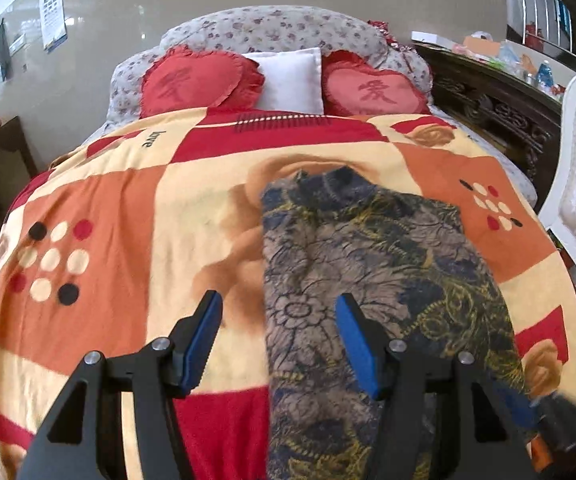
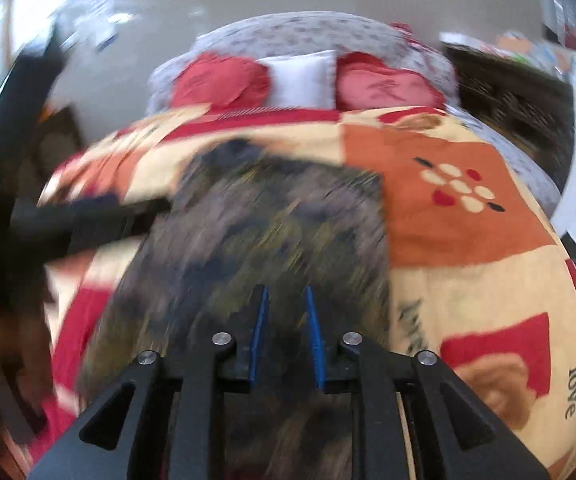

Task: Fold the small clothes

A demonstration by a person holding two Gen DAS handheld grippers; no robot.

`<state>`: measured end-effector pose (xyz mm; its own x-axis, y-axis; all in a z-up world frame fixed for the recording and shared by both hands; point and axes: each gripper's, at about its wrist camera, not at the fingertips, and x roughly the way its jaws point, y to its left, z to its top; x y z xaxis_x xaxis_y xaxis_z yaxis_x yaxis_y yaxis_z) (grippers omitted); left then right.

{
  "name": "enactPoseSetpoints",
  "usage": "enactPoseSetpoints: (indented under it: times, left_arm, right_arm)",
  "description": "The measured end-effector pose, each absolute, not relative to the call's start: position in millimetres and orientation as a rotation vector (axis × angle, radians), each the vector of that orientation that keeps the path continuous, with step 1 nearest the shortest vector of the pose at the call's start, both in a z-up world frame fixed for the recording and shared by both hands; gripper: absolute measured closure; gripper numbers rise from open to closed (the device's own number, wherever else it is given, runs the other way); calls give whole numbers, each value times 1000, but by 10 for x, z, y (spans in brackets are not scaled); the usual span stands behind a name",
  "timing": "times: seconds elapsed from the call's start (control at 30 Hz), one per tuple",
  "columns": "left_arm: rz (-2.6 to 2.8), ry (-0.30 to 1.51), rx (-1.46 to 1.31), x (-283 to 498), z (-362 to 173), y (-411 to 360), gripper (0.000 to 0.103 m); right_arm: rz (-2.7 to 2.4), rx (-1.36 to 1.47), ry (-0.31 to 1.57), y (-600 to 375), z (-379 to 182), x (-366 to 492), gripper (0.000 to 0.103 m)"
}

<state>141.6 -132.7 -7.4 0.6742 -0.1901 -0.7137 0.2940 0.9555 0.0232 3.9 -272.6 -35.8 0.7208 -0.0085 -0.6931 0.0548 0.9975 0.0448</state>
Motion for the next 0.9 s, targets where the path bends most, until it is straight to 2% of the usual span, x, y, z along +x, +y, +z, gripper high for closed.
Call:
enactPoseSetpoints:
  times: [0.1,0.2,0.6,0.9]
  left_arm:
    - [-272,782,145,1385,-43,-1299,41]
    - [-267,784,138,1419,-16,-1280,41]
    - [-243,848,160,1692,-260,-1198,41]
    - [-708,1070,-323,2125,-751,-866,40]
  right_arm:
    - [-33,50,687,-2694,-577,-79,58]
    - [-41,62,701,-2720,-570,-36,54]
    - [-58,50,685,-2692,-581,-64,51]
    - [-57,55,687,-2696,-582,-65,51]
